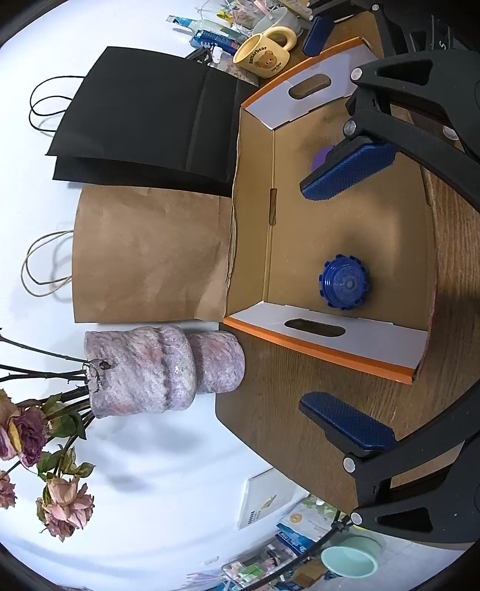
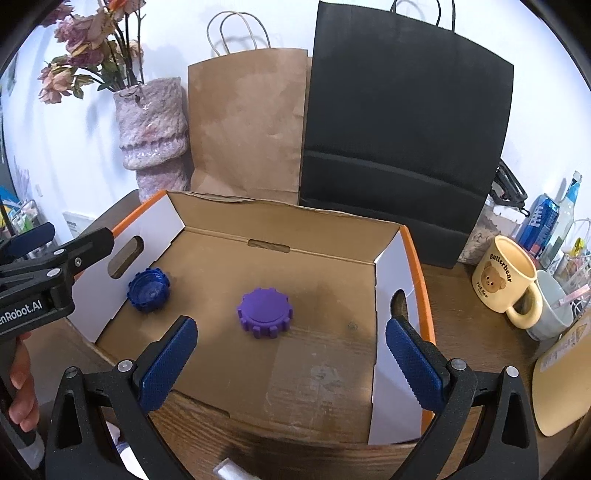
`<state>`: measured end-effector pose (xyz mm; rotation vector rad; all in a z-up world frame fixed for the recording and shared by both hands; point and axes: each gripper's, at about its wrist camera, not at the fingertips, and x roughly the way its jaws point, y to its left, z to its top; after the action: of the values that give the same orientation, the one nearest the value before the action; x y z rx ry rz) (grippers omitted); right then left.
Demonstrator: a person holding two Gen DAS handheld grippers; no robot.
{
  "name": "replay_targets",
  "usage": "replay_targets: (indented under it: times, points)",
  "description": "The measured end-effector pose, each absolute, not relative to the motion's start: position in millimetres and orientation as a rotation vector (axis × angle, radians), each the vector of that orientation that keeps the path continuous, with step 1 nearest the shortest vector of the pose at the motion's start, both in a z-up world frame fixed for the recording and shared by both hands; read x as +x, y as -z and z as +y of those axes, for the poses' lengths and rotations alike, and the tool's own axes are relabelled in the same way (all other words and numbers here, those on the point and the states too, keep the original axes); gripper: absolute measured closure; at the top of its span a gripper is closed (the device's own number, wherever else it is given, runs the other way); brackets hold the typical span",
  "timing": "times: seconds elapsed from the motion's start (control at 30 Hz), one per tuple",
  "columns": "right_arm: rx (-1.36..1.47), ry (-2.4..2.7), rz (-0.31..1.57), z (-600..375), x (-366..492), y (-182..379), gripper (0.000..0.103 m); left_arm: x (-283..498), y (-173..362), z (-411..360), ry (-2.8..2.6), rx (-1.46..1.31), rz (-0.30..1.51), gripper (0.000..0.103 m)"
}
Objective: Organize rigid objects
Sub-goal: 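Open both tools to drop the caps into the box, then move both tools back toward the remaining items on the table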
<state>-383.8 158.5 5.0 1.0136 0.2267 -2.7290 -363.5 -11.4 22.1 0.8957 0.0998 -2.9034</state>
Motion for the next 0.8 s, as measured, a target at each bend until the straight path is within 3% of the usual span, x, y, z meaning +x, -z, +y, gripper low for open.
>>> replay_targets:
  times: [0.8]
  points:
    - [0.903, 2.716, 0.311, 164, -306, -21, 0.0, -292, -29, -20, 2.936, 0.83, 0.114, 0.0]
